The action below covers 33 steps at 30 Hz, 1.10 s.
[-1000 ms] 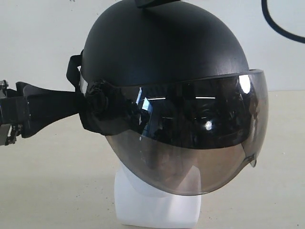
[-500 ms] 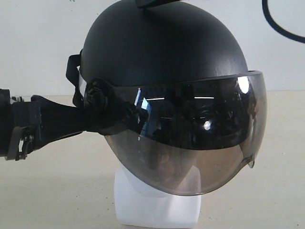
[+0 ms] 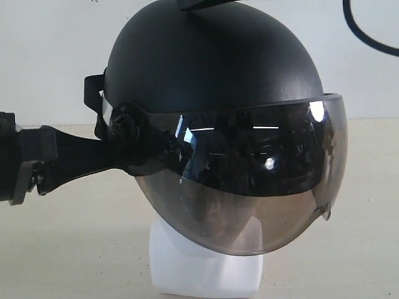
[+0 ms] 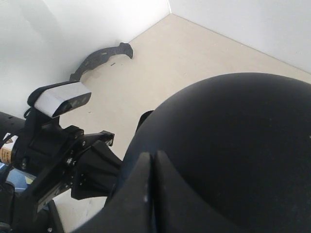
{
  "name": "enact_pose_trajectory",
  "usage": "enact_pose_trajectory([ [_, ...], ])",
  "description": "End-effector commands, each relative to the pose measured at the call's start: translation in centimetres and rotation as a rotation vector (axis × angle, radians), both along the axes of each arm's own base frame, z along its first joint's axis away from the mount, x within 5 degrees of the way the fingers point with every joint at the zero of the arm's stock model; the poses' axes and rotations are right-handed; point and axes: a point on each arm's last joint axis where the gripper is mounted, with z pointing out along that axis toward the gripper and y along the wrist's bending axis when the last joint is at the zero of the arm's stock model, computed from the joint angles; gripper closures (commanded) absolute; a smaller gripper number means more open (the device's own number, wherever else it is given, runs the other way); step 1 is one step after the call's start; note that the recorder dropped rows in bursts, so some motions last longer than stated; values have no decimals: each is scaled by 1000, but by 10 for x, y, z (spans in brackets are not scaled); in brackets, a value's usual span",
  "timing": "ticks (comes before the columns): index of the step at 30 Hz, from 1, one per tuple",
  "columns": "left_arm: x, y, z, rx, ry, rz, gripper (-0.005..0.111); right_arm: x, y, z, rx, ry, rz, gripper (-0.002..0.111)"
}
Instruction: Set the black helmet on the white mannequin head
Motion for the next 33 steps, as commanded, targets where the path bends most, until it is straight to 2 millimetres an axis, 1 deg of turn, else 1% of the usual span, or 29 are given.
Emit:
enact_pose_trajectory([
  [1,7,7,-1,61,-23,94,102,11,-5,-29,-199,32,6,109],
  [7,12,15,-5,133,-30,167,102,10,-3,-28,-172,46,13,109],
  [11,20,14,-16,150,8,167,102,10,-3,-26,-166,41,11,109],
  [18,32,13,-27,154,11,178,102,9,-2,-26,-150,51,16,109],
  [23,39,27,-32,160,36,241,102,9,-2,-26,-148,54,18,109],
  [26,41,31,-33,139,44,241,102,9,-2,-25,-149,51,20,109],
  [28,45,32,-34,88,38,224,102,8,-1,-25,-137,51,30,109],
  [30,47,30,-33,44,12,186,102,8,-1,-24,-133,48,36,109],
  [33,53,27,-31,23,-9,154,102,8,-1,-24,-133,48,36,109],
])
